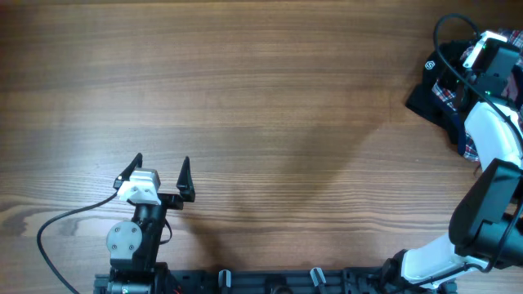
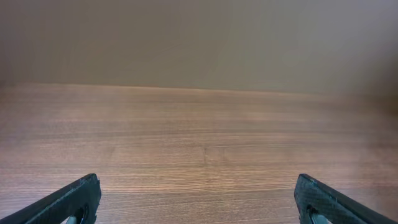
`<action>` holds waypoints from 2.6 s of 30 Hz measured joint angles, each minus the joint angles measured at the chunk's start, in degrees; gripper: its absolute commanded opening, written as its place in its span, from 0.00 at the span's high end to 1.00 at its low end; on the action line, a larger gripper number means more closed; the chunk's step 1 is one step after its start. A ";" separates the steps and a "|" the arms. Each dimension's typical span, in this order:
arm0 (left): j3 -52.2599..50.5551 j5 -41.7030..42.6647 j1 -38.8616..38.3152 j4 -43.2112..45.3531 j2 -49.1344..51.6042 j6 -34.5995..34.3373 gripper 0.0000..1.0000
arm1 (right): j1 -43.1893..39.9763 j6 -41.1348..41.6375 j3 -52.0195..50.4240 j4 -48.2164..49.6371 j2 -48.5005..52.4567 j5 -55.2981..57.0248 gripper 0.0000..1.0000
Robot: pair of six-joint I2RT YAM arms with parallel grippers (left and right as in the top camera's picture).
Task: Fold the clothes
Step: 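Reach the right gripper to the plaid shirt at upper right, then grasp the plaid shirt edge with the right gripper and lift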
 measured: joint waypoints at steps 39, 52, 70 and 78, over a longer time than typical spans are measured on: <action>0.00 0.00 0.00 0.00 0.00 -0.02 0.00 | 32.83 15.63 0.20 4.50 -25.35 -21.51 0.96; 0.00 0.00 0.00 0.00 0.00 0.00 0.00 | 33.73 5.99 1.36 3.13 -5.11 -6.23 0.30; 0.00 0.00 0.00 0.00 0.00 0.00 0.00 | 33.83 9.14 1.31 -0.76 10.78 -0.52 0.30; 0.00 0.00 0.00 0.00 0.00 0.00 0.00 | 33.83 8.81 1.31 0.11 13.86 4.33 0.30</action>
